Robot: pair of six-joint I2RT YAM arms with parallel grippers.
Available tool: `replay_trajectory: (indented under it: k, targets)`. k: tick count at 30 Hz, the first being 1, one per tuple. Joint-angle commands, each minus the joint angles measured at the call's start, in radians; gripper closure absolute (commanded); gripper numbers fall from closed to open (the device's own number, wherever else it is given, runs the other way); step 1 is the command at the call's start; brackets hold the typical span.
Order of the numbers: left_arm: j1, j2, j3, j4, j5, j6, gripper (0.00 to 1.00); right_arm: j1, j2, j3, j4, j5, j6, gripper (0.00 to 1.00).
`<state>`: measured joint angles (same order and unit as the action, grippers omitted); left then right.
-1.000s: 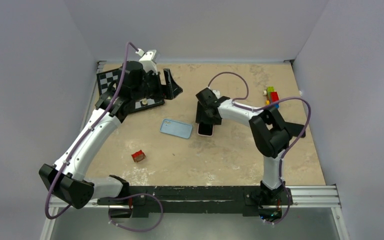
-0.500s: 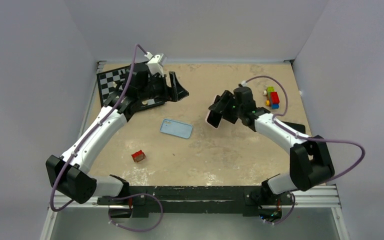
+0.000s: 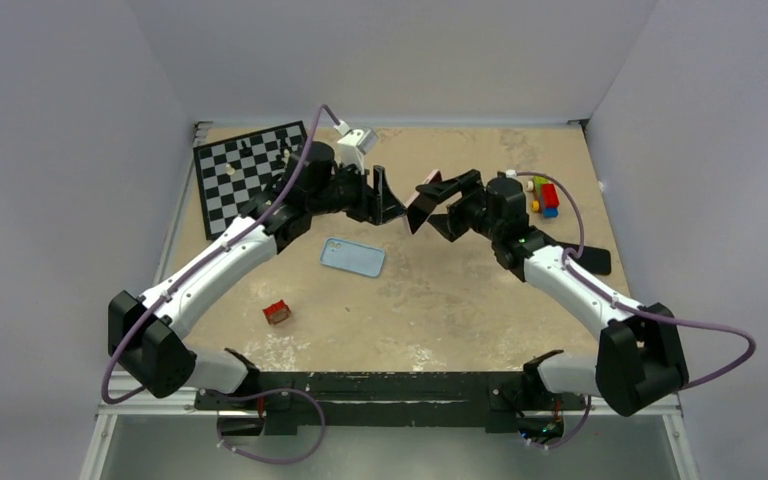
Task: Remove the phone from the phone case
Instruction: Pick up the phone at the center of the board, then adjust the phone.
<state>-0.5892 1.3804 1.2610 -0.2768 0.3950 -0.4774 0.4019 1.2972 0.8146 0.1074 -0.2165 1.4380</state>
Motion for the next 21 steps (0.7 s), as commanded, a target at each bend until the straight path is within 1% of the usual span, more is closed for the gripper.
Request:
replay_trajectory:
  k: [1,5,8,13,18,20,21]
  targets:
    - [-0.033,0.010,-0.002,0.042,-0.056,0.060,0.35,0.027,-0.058,0.067,0.102,0.052,0.111,1.00]
    - [-0.064,0.015,0.001,0.028,-0.085,0.075,0.39,0.068,-0.056,0.083,0.125,0.062,0.152,1.00]
    - [-0.076,0.015,0.007,0.002,-0.134,0.093,0.45,0.118,-0.061,0.084,0.140,0.085,0.188,1.00]
    - [-0.080,0.005,0.009,-0.017,-0.178,0.100,0.60,0.203,-0.092,0.047,0.165,0.172,0.271,1.00]
    - [-0.090,0.007,0.016,-0.032,-0.193,0.108,0.68,0.259,-0.151,-0.001,0.181,0.301,0.342,1.00]
    - [-0.094,0.011,0.021,-0.040,-0.196,0.110,0.71,0.266,-0.166,-0.006,0.177,0.334,0.355,1.00]
    - [-0.096,0.013,0.024,-0.044,-0.197,0.114,0.74,0.265,-0.169,-0.007,0.180,0.337,0.355,1.00]
